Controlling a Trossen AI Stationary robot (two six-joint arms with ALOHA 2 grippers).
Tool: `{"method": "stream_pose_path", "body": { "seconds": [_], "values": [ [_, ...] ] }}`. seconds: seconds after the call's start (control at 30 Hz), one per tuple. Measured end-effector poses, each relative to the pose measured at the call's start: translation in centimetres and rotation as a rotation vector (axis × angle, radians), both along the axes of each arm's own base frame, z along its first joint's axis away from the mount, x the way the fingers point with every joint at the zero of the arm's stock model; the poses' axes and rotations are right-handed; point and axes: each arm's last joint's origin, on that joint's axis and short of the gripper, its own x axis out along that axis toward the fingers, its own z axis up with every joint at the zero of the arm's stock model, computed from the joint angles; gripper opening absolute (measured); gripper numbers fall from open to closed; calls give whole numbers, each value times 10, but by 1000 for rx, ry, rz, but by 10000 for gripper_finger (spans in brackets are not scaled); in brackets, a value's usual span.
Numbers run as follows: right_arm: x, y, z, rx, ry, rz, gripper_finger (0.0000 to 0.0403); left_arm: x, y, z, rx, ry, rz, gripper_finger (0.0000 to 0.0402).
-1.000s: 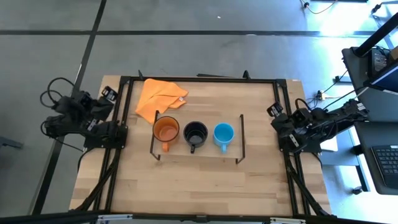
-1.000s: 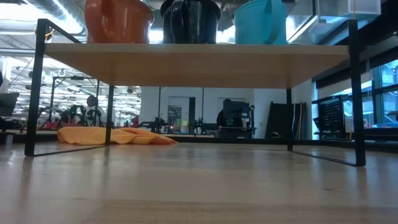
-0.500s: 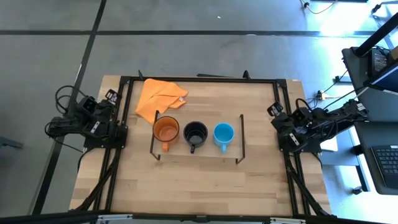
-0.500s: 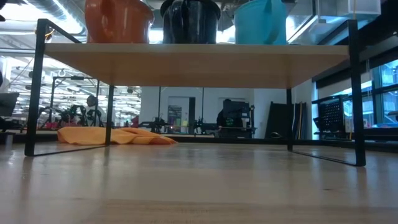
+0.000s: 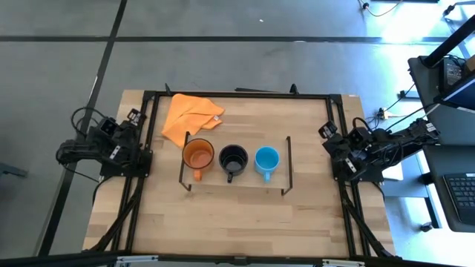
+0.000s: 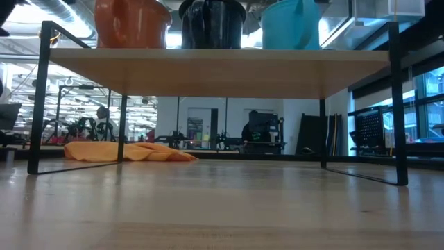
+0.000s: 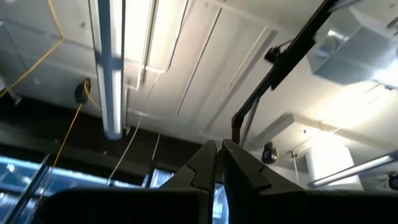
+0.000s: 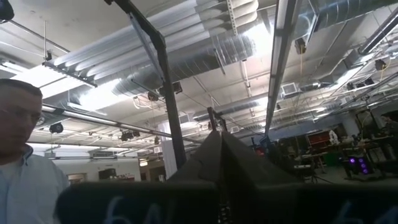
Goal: Stack small to large cups/mugs on shelf
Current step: Return to Home Position
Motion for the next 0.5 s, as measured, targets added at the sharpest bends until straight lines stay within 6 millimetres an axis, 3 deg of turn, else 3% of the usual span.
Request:
{"method": "stream_pose_path", "body": {
  "seconds": [0.5],
  "values": [
    [1,-1,-1,18,16,-53,14,12,1,-23,-28,75,-4,20]
  ]
}}
